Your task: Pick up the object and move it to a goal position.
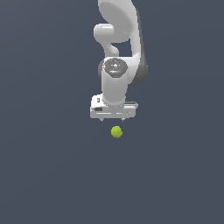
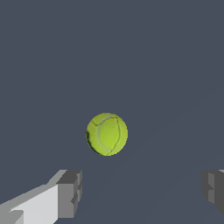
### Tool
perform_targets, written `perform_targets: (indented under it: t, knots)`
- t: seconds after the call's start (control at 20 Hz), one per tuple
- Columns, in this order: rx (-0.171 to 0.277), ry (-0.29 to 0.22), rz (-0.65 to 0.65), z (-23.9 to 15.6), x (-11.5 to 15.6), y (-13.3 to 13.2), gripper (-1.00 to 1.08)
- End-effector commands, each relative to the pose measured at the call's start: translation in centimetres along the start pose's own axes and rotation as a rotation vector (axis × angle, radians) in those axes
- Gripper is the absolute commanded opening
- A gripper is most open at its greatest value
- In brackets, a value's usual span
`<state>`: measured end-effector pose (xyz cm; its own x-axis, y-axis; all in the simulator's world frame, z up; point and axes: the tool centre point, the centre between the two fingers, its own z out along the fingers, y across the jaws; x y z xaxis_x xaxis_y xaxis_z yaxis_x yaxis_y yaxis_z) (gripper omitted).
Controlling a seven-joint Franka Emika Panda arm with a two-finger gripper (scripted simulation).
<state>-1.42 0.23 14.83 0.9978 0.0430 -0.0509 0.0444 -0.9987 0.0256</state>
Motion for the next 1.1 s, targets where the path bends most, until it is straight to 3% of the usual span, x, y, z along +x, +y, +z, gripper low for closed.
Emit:
perform_targets:
  t: [0.0,0.6,1.05]
  knots:
    - [0.000,0.000,0.000,0.0,0.0,0.0,1.00]
    - [0.014,-0.011,-0.004,-0.6,0.2,0.3,1.00]
    - [0.018,0.012,0.035,1.8,0.6,-0.8,1.00]
